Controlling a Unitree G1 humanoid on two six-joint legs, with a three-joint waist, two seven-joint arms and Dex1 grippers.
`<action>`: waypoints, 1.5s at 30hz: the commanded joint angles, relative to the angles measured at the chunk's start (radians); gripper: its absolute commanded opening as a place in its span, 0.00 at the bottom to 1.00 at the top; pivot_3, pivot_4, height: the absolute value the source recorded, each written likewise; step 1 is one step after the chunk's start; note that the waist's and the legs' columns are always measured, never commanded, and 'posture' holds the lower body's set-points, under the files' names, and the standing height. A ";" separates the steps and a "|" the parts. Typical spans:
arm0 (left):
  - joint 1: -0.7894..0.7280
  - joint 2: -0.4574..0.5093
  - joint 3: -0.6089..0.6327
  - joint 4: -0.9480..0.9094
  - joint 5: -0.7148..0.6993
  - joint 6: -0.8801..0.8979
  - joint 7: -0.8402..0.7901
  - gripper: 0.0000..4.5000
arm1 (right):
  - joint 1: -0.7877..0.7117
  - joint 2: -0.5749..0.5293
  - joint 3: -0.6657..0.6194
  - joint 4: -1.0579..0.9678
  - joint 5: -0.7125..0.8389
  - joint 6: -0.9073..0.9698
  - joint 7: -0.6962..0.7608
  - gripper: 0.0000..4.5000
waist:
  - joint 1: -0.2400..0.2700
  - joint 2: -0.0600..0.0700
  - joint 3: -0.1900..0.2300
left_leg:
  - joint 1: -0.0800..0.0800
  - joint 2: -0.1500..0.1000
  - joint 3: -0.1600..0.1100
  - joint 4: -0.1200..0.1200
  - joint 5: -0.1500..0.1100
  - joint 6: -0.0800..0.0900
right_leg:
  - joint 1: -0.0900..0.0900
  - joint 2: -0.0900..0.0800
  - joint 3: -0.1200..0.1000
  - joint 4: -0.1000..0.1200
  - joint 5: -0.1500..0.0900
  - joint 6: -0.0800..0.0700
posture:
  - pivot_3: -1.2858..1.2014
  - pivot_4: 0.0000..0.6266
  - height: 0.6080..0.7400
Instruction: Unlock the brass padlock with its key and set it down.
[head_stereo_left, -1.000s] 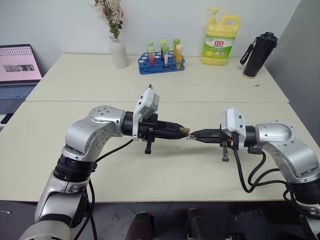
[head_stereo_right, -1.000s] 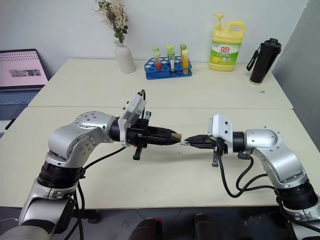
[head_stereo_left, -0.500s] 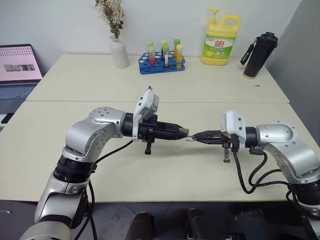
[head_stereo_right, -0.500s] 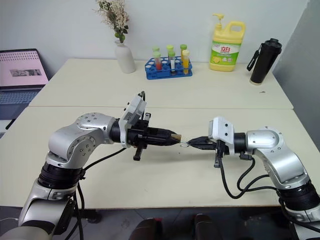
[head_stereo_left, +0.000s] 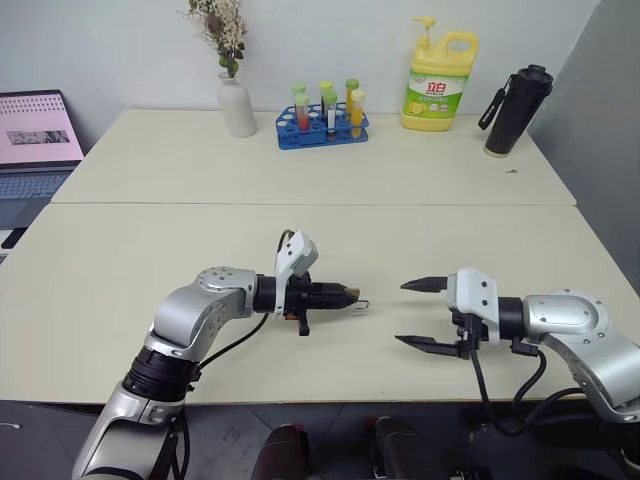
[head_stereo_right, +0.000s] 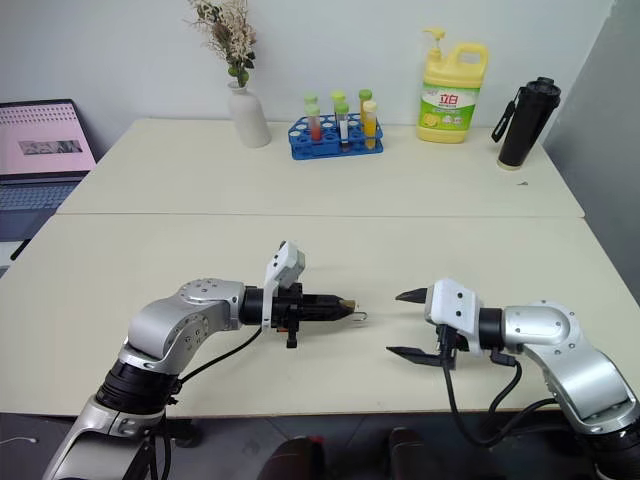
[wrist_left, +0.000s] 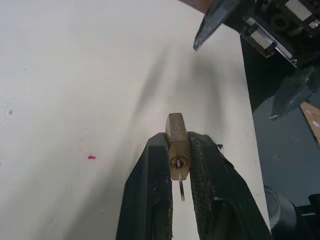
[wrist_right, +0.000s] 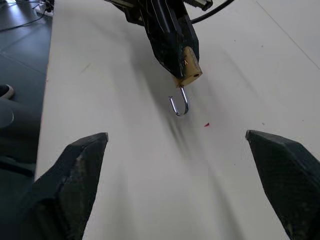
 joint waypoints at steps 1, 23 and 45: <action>-0.016 -0.050 -0.017 0.033 0.036 -0.038 0.042 0.04 | -0.039 0.000 0.032 0.008 -0.060 -0.030 -0.016 1.00 | 0.001 0.000 0.000 | 0.000 0.000 0.000 0.000 0.000 0.000 | 0.000 0.000 0.000 0.000 0.000 0.000 | 0.52 0.24 1.00; -0.052 -0.134 -0.037 0.156 0.105 -0.065 0.056 0.12 | -0.041 0.020 0.046 0.067 -0.123 -0.066 -0.025 1.00 | 0.001 0.000 0.000 | 0.000 0.000 0.000 0.000 0.000 0.000 | 0.000 0.000 0.000 0.000 0.000 0.000 | 0.52 0.24 1.00; -0.008 0.095 0.125 -0.080 0.181 -0.326 0.017 0.98 | -0.040 -0.007 -0.021 0.067 -0.083 -0.032 -0.007 1.00 | -0.003 0.000 0.000 | 0.000 0.001 0.000 -0.001 0.000 0.000 | 0.000 0.000 0.001 0.000 0.000 0.000 | 0.52 0.24 1.00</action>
